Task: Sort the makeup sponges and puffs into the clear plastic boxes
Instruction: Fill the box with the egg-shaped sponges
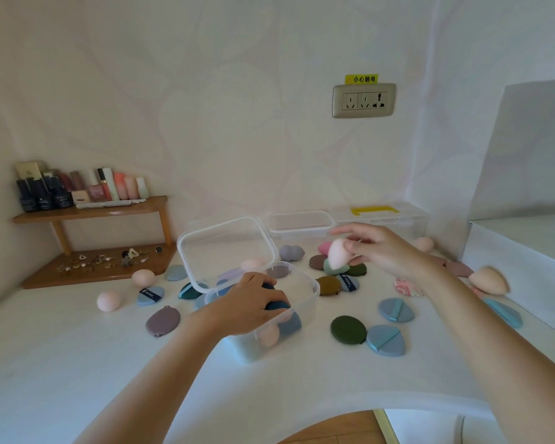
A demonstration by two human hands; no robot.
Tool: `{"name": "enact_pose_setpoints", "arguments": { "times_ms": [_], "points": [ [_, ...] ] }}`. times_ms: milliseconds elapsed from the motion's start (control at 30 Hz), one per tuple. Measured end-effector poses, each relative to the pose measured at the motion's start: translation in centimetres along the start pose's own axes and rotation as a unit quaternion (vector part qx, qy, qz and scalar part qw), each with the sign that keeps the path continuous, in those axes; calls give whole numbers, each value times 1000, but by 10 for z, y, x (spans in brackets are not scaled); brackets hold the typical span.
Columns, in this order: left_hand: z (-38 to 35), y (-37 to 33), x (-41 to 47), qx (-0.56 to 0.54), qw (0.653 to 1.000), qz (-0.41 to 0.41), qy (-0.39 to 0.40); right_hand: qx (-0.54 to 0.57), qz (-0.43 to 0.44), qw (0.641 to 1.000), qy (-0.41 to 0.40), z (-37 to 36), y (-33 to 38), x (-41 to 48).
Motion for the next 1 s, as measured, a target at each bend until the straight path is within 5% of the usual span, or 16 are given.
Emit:
{"name": "enact_pose_setpoints", "arguments": {
  "times_ms": [167,300,467,567,800,1000],
  "points": [
    [0,0,-2,-2,1000,3,-13,97,-45,989,99,-39,20,2],
    [0,0,-2,-7,1000,7,-15,-134,-15,984,113,-64,33,7],
    [1,0,-2,5,1000,15,-24,-407,-26,895,179,-100,33,8],
    [2,-1,-2,-4,999,19,-31,-431,-87,878,186,-113,28,10],
    [4,4,-5,-21,998,34,-48,-501,-77,832,225,-123,29,14],
    [3,6,-7,-25,998,40,-51,-480,-139,802,327,-126,35,19]
  ]
}}
Point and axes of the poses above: each hand's wrist, its own x-axis towards the middle knuckle, its own z-axis out of the back of the hand, y = z × x, the point moved 4 cm from there along x, towards the middle knuckle, and after that the axes turned 14 degrees about x, right-handed, at the moved point
